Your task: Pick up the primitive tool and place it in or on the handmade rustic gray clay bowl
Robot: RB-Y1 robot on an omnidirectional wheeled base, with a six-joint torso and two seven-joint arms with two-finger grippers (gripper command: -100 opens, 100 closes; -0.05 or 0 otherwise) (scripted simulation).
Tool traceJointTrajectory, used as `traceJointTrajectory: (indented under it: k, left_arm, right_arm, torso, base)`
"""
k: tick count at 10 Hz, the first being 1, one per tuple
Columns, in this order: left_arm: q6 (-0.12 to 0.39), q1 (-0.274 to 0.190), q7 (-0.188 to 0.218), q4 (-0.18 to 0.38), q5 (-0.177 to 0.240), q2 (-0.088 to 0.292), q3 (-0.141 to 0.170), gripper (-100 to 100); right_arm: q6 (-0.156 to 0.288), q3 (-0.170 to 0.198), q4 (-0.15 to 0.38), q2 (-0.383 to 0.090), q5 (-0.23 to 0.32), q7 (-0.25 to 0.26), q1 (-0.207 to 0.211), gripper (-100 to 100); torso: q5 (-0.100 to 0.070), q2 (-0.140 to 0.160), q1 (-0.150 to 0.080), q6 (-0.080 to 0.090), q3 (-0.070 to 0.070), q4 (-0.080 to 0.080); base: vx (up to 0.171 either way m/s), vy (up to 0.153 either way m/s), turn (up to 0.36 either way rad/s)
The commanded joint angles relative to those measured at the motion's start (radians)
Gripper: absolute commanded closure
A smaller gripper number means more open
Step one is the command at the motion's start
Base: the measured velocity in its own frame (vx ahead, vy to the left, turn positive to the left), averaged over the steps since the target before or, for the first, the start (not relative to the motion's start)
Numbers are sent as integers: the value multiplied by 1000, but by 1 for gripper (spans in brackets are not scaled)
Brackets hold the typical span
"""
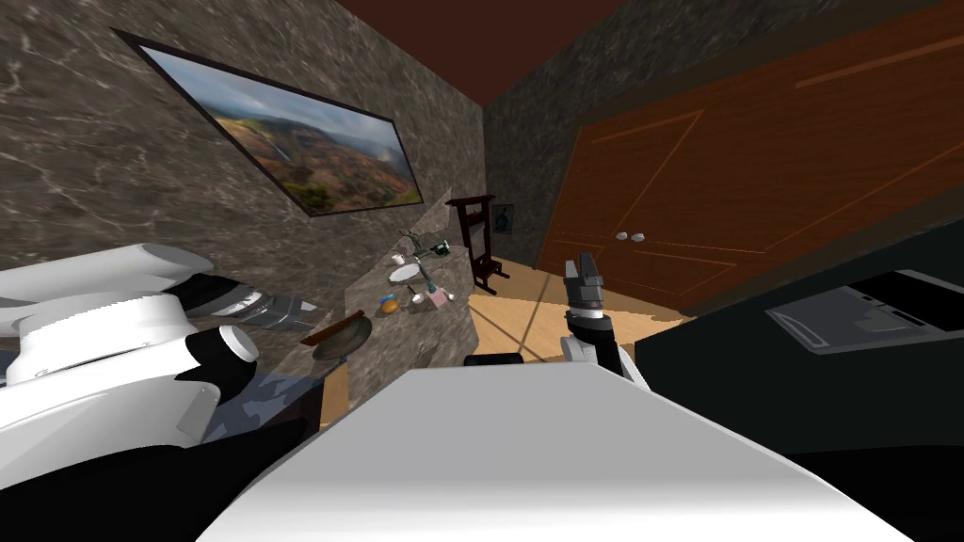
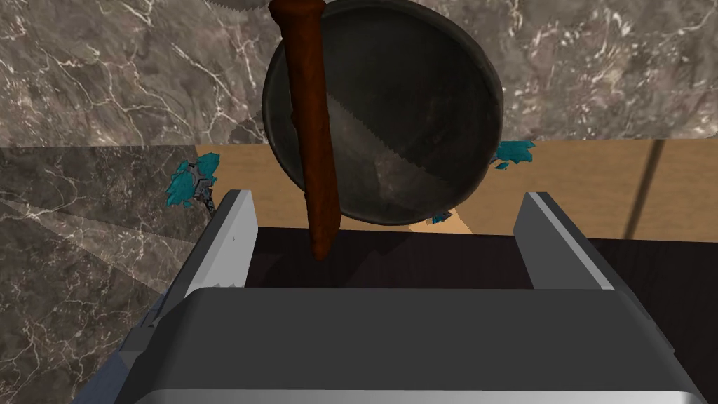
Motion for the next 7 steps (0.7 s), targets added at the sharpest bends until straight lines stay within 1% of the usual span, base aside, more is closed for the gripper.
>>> traceJointTrajectory:
  k: [1, 2, 7]
  left_arm:
    - [0, 0, 0, 0, 0, 0, 0, -100]
    - [4, -2, 0, 0, 0, 2, 0, 0]
    - [4, -1, 0, 0, 0, 2, 0, 0]
  right_arm:
    - [0, 0, 0, 0, 0, 0, 0, 0]
    - [0, 0, 0, 0, 0, 0, 0, 0]
    - [0, 0, 0, 0, 0, 0, 0, 0]
  torso:
    - [0, 0, 0, 0, 0, 0]
    - [0, 0, 1, 0, 0, 0]
    - [1, 1, 1, 0, 0, 0]
  base:
    - [0, 0, 0]
    - [0, 0, 0]
    - [0, 0, 0]
